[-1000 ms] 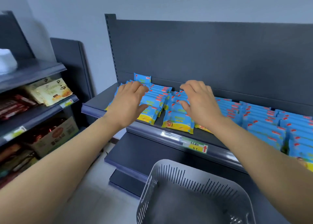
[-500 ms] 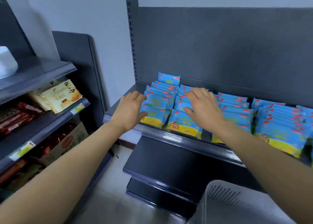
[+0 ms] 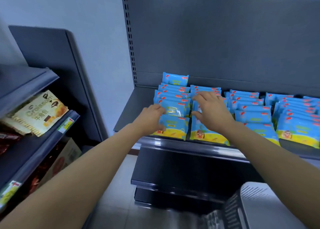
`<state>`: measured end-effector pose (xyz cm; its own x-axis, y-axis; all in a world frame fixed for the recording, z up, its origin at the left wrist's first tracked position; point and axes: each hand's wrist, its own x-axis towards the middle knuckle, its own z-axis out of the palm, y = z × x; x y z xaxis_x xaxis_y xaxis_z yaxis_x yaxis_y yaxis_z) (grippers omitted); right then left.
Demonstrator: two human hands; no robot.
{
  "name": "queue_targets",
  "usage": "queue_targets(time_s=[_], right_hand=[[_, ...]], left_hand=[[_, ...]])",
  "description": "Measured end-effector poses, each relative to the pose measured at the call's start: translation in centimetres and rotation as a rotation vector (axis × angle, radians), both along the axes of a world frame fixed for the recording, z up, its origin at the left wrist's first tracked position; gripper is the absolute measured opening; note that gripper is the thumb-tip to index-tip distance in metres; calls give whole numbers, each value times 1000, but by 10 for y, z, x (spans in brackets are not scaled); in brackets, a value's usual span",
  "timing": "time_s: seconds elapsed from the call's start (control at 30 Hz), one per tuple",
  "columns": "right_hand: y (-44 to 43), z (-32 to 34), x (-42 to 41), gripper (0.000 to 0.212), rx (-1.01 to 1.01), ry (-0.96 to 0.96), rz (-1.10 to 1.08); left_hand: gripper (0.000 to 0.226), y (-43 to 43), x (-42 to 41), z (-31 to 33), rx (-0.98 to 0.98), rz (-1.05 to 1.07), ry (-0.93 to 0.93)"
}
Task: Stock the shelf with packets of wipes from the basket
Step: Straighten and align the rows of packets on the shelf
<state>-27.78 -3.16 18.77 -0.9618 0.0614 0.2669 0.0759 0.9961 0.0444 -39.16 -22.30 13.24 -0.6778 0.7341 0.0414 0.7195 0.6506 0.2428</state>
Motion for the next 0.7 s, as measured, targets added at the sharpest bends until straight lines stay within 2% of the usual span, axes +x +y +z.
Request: queue_targets(time_s=[0.1,0.4,0.6,0.7], right_hand=[[2,-6,-4,50,-8,-16,-14],[17,-12,-60,58,-69,-145,-8],[39,-11,-109,66,-160,-235,18],[51,-14,-133,61,-203,-289,20]], left_hand=[[77,10,-11,-9,-115,-42,-24],[85,24,-32,-17,-274,-104,39],[43,32,-63,3,-68,32,172],[43,35,-69,1,-52,63,113]])
